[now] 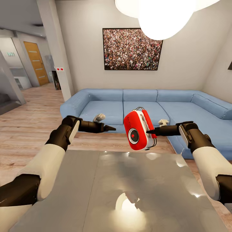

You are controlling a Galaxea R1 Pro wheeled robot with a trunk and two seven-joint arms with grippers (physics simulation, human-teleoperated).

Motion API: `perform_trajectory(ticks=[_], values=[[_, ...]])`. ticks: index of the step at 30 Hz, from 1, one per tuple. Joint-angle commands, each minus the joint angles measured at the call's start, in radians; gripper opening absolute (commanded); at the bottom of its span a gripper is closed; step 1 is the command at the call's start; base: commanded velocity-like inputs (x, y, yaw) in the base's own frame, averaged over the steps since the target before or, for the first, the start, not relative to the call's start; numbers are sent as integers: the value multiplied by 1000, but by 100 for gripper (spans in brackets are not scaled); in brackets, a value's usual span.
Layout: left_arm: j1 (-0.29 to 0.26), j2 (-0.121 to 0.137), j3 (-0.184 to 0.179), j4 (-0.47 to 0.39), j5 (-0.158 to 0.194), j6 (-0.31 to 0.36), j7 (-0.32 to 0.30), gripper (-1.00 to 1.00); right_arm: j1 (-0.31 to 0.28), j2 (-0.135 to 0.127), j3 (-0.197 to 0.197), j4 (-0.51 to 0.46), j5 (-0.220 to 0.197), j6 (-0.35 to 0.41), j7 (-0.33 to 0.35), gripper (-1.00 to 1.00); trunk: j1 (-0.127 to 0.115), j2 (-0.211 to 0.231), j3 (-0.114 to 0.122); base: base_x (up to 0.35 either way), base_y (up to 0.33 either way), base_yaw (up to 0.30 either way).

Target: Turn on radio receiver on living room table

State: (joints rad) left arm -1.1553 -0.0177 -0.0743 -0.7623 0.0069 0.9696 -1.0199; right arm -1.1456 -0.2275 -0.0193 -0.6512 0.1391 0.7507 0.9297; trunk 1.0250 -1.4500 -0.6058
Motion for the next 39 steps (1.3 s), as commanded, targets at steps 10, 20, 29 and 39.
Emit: perform_trajectory(ticks=[10, 20, 29, 39], values=[[0, -35, -1, 36, 3, -4, -2, 100, 0, 0, -5, -10, -9, 3, 0, -100, 0, 0, 0, 0, 0, 0], [18, -67, -3, 59, 5, -6, -4, 100, 0, -1, -5, -13, -10, 3, 1, -100, 0, 0, 0, 0, 0, 0], [39, -82, -4, 62, 5, -8, -4, 100, 0, 0, -5, -21, -11, 3, 1, -100, 0, 0, 0, 0, 0, 0], [43, -99, -4, 62, 6, -8, -5, 100, 0, 3, -5, -22, -12, 3, 1, -100, 0, 0, 0, 0, 0, 0]])
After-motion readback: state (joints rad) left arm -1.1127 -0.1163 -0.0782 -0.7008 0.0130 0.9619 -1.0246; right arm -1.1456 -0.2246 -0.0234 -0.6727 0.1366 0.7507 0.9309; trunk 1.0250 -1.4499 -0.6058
